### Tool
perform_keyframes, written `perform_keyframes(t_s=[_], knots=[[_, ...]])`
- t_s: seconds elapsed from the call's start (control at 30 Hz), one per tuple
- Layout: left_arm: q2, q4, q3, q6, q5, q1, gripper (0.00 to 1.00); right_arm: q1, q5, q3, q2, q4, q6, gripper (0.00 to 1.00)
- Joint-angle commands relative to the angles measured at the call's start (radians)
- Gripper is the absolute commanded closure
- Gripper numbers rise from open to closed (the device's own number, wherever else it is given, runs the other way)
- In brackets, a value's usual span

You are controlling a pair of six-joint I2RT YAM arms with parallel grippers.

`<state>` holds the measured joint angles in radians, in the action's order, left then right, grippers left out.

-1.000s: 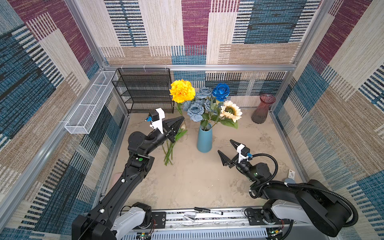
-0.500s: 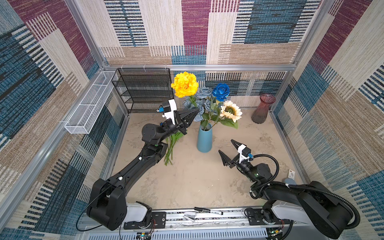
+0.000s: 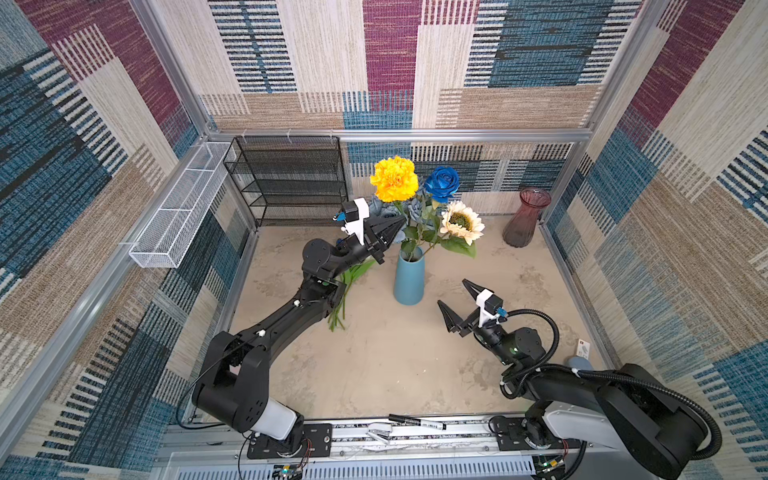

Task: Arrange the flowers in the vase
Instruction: 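Lower the orange flower stem into the light blue vase and open the left gripper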

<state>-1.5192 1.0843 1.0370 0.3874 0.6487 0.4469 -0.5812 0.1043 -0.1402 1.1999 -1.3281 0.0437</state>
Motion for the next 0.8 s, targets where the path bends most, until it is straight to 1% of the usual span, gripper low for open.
perform_keyframes(t_s=[0.0,0.43,0.77], knots=[[-0.02,0.026,-0.008,-0.059,-0.034,-0.001,1.0,0.001,-0.003,0.002,-0.002,-0.031,0.004,0.07],[-0.065,0.041,-0.069,-0.09,-0.062,-0.002,1.0,0.0,-0.002,0.007,-0.006,-0.038,0.005,0.06],[-0.038,0.032,-0.143,-0.093,-0.061,0.0,1.0,0.001,-0.002,0.008,-0.008,-0.04,0.004,0.06]])
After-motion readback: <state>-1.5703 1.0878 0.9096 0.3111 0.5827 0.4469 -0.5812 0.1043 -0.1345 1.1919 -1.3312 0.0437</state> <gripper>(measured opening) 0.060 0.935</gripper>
